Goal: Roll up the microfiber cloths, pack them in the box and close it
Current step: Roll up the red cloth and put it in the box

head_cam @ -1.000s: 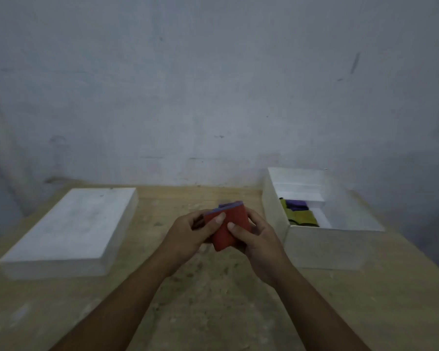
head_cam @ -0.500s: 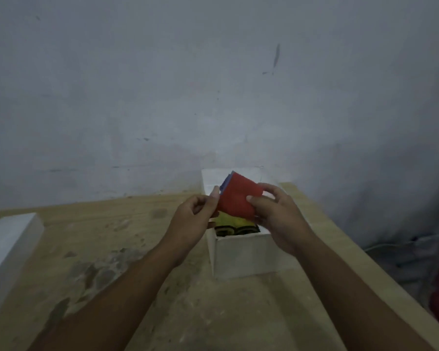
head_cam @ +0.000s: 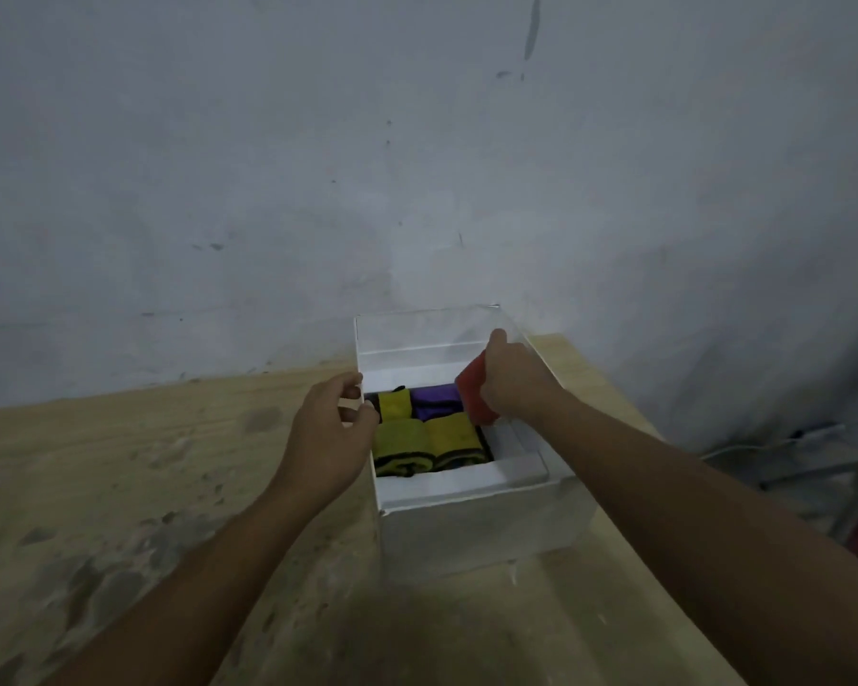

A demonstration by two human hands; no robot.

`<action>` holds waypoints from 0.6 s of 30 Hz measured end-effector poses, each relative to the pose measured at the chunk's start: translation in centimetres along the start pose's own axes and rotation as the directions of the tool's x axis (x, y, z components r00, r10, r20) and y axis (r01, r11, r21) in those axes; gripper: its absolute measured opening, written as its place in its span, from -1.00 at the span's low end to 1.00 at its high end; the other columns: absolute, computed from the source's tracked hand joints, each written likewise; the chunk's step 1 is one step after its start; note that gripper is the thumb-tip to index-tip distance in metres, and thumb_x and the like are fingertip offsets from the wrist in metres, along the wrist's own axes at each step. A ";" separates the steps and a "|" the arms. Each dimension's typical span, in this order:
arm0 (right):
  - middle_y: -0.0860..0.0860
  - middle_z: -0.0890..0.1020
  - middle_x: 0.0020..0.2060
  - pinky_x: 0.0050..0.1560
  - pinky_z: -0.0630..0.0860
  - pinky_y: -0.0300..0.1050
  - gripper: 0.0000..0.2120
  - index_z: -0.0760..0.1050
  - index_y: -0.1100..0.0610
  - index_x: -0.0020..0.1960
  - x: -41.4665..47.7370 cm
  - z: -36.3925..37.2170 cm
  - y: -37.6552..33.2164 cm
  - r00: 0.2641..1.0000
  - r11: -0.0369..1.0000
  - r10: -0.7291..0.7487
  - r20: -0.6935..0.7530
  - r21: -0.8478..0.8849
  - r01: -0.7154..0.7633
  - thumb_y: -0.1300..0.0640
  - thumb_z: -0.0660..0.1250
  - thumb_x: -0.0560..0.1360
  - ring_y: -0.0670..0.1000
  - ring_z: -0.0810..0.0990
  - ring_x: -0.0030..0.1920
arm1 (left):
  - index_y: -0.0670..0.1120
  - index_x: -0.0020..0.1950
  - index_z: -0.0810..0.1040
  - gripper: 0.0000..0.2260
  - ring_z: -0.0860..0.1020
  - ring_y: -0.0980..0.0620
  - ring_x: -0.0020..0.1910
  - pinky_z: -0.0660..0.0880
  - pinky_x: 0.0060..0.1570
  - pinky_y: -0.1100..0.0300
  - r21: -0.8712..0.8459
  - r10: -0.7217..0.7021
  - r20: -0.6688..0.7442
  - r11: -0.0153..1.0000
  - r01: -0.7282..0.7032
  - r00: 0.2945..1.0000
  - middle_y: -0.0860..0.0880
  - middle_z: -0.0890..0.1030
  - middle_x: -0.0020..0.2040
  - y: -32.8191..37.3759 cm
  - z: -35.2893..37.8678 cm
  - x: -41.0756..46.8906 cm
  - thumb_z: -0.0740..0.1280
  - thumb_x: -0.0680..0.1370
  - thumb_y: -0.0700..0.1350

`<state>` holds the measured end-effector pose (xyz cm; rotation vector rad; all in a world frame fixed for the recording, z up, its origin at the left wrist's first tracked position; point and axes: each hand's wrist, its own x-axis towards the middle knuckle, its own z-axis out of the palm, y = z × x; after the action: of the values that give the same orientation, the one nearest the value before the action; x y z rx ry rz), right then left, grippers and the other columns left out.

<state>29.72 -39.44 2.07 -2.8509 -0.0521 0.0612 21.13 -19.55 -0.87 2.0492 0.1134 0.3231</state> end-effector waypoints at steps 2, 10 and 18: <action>0.23 0.49 0.22 -0.10 0.41 -0.12 -0.55 0.20 0.34 0.35 1.0 0.3 0.1 0.998 0.999 0.045 0.032 -0.024 -0.044 0.27 0.23 0.51 0.19 0.52 0.20 | -0.06 0.40 0.39 -0.64 0.49 0.11 0.03 0.40 -0.02 0.25 0.021 0.042 -0.012 0.999 -0.042 0.999 0.01 0.45 0.20 -0.2 0.2 -0.2 0.24 0.60 -0.13; 0.22 0.49 0.20 0.01 0.47 -0.12 -0.70 0.36 0.30 0.24 2.7 1.6 0.9 0.995 0.965 -0.004 0.096 -0.262 0.029 0.24 0.23 0.53 0.16 0.54 0.18 | -0.03 0.42 0.38 -0.65 0.43 0.34 -0.05 0.32 -0.17 0.50 -0.003 0.072 -0.023 0.997 -0.072 0.997 0.09 0.40 0.19 -0.8 0.5 -0.3 0.21 0.62 -0.13; 0.13 0.57 0.11 -0.08 0.50 0.01 -0.74 0.51 0.19 0.16 2.7 2.0 0.3 0.973 0.786 -0.231 -0.002 -0.590 0.185 0.31 0.17 0.53 0.17 0.60 0.09 | -0.04 0.44 0.35 -0.63 0.45 0.32 -0.03 0.35 -0.19 0.48 0.010 0.096 0.007 0.995 -0.097 0.995 0.08 0.40 0.20 -1.1 0.1 -0.4 0.20 0.62 -0.11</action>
<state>32.36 -39.09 -0.01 -3.4428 -0.4488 -0.1342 20.84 -19.17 -1.89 2.0703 0.0122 0.3766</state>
